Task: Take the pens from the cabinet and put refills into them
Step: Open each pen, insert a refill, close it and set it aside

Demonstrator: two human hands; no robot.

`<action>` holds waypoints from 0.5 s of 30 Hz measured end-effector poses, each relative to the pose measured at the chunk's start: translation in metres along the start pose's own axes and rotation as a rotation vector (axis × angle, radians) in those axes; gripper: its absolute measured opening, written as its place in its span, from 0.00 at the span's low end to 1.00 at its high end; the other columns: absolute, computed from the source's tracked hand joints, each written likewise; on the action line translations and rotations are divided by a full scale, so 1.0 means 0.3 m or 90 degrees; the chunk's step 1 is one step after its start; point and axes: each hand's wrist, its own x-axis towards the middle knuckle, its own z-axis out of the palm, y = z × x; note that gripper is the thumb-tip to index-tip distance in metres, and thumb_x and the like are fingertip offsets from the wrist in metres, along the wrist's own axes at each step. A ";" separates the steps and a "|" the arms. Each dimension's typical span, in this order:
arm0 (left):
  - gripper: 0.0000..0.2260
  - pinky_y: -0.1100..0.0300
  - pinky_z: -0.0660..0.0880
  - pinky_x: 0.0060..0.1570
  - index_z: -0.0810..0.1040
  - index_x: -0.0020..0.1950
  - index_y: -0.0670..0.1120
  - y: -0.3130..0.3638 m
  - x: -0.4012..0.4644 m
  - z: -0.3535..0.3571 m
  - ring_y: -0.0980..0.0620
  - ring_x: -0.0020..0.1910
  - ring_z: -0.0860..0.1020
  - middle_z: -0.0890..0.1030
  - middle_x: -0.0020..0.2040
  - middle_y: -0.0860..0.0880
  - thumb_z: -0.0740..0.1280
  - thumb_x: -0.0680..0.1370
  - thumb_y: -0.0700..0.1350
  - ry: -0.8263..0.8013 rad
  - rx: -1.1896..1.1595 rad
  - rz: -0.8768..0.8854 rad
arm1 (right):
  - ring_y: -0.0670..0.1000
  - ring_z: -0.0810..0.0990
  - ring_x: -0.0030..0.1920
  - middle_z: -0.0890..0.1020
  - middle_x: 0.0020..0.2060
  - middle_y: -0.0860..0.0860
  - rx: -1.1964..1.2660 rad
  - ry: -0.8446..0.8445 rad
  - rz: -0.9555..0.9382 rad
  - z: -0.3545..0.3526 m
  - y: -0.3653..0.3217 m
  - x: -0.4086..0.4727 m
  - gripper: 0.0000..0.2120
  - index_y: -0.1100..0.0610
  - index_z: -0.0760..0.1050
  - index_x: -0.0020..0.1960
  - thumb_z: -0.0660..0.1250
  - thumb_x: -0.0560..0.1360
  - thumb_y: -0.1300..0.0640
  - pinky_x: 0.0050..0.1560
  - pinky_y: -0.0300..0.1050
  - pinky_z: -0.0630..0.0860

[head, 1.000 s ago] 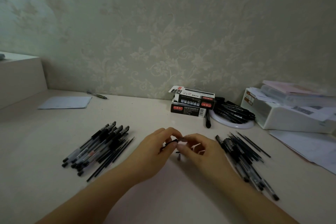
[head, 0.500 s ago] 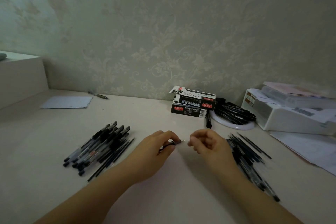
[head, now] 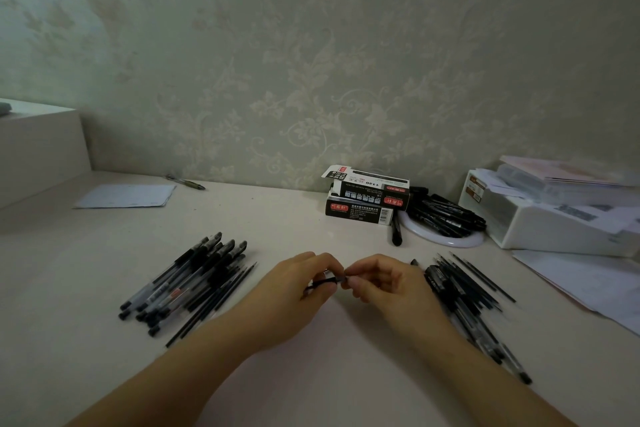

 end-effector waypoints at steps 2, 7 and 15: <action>0.06 0.71 0.69 0.39 0.74 0.56 0.56 0.002 0.000 0.002 0.66 0.42 0.73 0.76 0.46 0.59 0.63 0.80 0.49 0.003 0.004 -0.004 | 0.47 0.84 0.41 0.87 0.40 0.48 -0.005 -0.007 0.006 -0.001 0.000 0.000 0.06 0.54 0.82 0.48 0.72 0.74 0.64 0.44 0.34 0.78; 0.06 0.73 0.67 0.39 0.77 0.55 0.53 0.006 0.002 0.001 0.68 0.41 0.72 0.75 0.43 0.61 0.62 0.80 0.49 0.008 0.031 0.025 | 0.46 0.84 0.39 0.86 0.38 0.50 -0.004 -0.012 0.001 -0.008 0.004 -0.001 0.03 0.54 0.83 0.46 0.72 0.74 0.61 0.41 0.33 0.77; 0.05 0.68 0.70 0.43 0.77 0.53 0.53 0.005 0.006 0.006 0.61 0.44 0.73 0.77 0.46 0.59 0.63 0.80 0.48 0.012 0.055 0.062 | 0.42 0.75 0.29 0.79 0.28 0.48 -0.146 -0.007 -0.001 0.013 0.031 0.002 0.20 0.49 0.77 0.34 0.60 0.76 0.38 0.36 0.40 0.73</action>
